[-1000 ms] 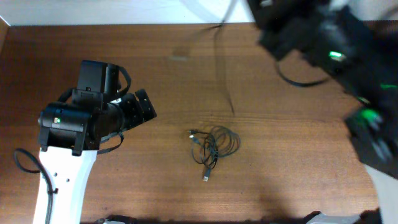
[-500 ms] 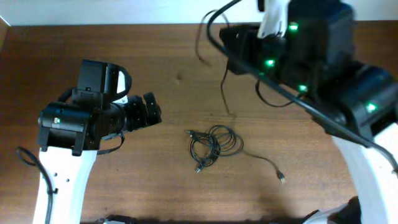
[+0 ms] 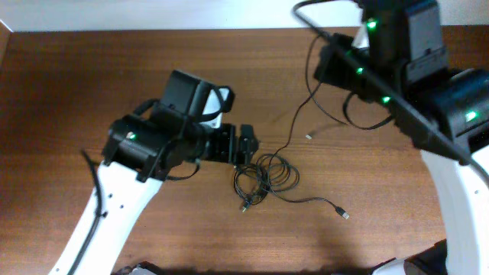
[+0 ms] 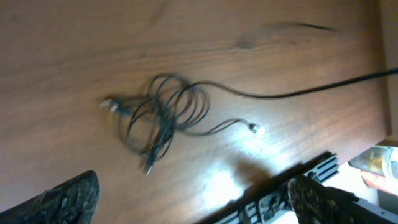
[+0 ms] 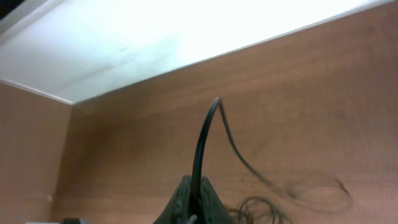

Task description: Untangle cables

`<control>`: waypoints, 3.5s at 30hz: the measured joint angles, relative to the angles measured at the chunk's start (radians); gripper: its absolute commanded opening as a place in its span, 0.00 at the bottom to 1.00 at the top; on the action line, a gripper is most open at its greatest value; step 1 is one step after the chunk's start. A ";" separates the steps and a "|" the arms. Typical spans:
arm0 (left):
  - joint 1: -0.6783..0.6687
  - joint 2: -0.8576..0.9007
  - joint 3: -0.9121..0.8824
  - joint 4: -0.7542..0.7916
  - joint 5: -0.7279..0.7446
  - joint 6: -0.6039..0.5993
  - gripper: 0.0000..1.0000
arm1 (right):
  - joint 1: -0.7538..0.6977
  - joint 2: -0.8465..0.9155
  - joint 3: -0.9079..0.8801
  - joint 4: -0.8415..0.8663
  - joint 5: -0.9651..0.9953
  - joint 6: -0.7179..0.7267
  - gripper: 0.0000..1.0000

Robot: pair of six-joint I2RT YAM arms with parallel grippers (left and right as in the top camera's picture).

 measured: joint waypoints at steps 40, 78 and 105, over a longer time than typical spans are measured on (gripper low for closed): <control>-0.233 0.068 -0.003 0.166 -0.366 0.059 0.99 | -0.190 0.477 -0.348 -0.039 -0.169 -0.113 0.69; -0.233 0.068 -0.003 0.165 -0.366 0.058 0.99 | -0.093 0.521 -0.755 0.383 -0.053 0.240 0.04; -0.233 0.068 -0.003 0.162 -0.366 0.058 0.99 | -0.238 0.235 0.519 -0.352 -0.325 -0.443 0.04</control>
